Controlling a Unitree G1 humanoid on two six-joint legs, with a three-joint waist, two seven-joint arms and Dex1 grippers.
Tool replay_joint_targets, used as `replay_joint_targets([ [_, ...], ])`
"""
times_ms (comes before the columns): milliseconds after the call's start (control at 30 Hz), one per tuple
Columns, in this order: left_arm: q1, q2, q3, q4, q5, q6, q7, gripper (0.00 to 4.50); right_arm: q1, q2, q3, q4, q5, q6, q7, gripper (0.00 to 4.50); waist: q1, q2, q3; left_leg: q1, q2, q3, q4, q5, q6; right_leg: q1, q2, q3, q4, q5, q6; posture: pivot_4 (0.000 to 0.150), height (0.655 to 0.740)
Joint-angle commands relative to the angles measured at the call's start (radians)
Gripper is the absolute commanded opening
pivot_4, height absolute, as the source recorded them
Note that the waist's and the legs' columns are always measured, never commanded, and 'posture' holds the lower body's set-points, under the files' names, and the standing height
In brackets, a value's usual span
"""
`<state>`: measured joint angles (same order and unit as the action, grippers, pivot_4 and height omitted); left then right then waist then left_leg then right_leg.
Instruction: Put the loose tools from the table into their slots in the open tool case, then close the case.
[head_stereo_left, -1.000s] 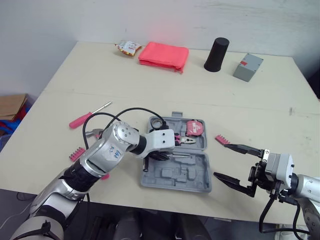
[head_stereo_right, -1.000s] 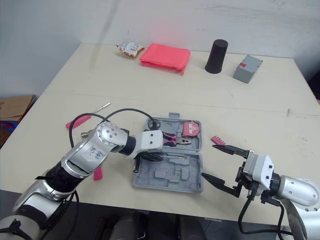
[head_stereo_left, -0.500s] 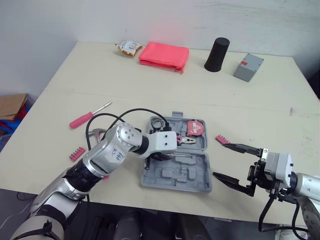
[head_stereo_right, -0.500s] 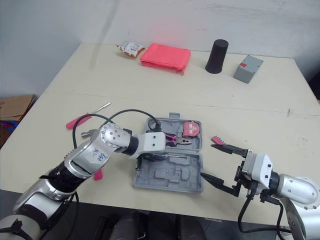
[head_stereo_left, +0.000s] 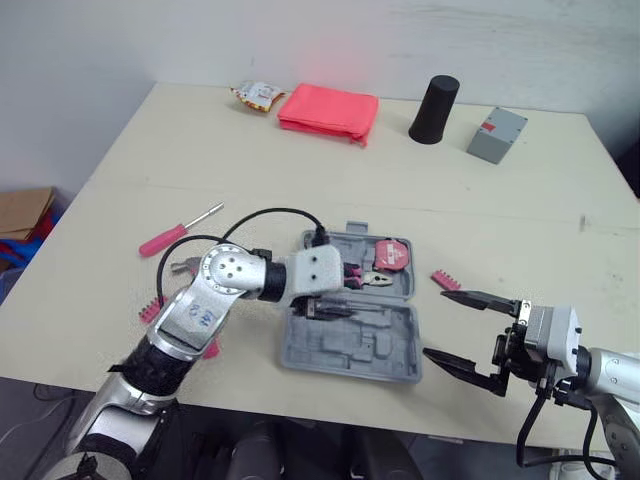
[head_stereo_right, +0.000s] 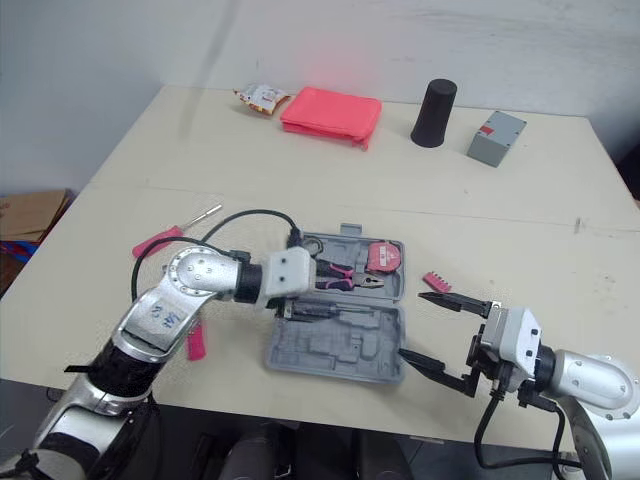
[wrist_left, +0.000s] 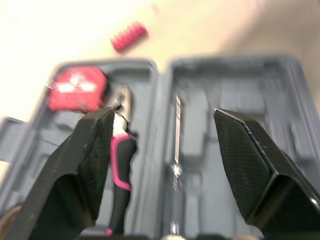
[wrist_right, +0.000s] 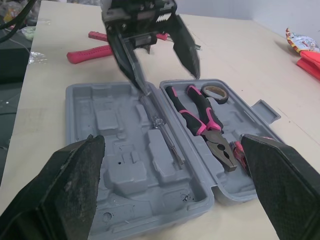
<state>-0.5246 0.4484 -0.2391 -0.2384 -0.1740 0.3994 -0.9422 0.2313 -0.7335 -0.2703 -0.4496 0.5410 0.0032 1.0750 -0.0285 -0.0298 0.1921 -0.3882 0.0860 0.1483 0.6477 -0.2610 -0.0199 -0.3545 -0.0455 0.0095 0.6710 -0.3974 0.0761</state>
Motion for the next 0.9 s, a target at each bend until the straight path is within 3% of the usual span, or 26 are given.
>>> replay_joint_targets([
  [33, 0.073, -0.048, 0.057, 0.093, -0.058, -0.083, 0.025, 1.44, -0.005, 0.008, 0.000, -0.022, 0.017, -0.007, 0.003, 4.50, 0.000, 0.000, 0.000, 0.000, 0.000, 0.000, 0.000, 0.000, 0.000, 0.000, 0.000, 0.000, 0.000, 0.000, 0.000, 0.150, 0.7400],
  [133, 0.112, -0.063, 0.021, 0.150, -0.025, -0.188, 0.006, 0.04, -0.009, 0.013, 0.006, -0.014, 0.011, -0.013, 0.002, 4.50, 0.001, 0.000, 0.000, 0.000, 0.000, 0.000, 0.000, 0.000, 0.000, 0.000, 0.000, 0.000, 0.000, 0.000, 0.000, 0.150, 0.7400],
  [733, 0.140, -0.021, -0.140, 0.228, 0.151, -0.083, 0.080, 0.04, -0.008, 0.024, 0.003, 0.000, -0.001, -0.025, 0.001, 4.50, 0.000, 0.002, -0.002, 0.004, 0.000, -0.001, -0.001, -0.001, 0.000, 0.005, 0.000, -0.001, -0.003, 0.000, 0.000, 0.150, 0.7400],
  [900, 0.118, -0.031, -0.176, 0.267, 0.174, 0.039, 0.113, 0.04, -0.010, 0.025, 0.004, 0.005, -0.004, -0.027, 0.002, 4.50, 0.001, 0.002, -0.005, 0.017, 0.000, -0.001, -0.004, -0.009, 0.007, 0.021, -0.001, -0.001, -0.011, 0.000, 0.000, 0.150, 0.7400],
])
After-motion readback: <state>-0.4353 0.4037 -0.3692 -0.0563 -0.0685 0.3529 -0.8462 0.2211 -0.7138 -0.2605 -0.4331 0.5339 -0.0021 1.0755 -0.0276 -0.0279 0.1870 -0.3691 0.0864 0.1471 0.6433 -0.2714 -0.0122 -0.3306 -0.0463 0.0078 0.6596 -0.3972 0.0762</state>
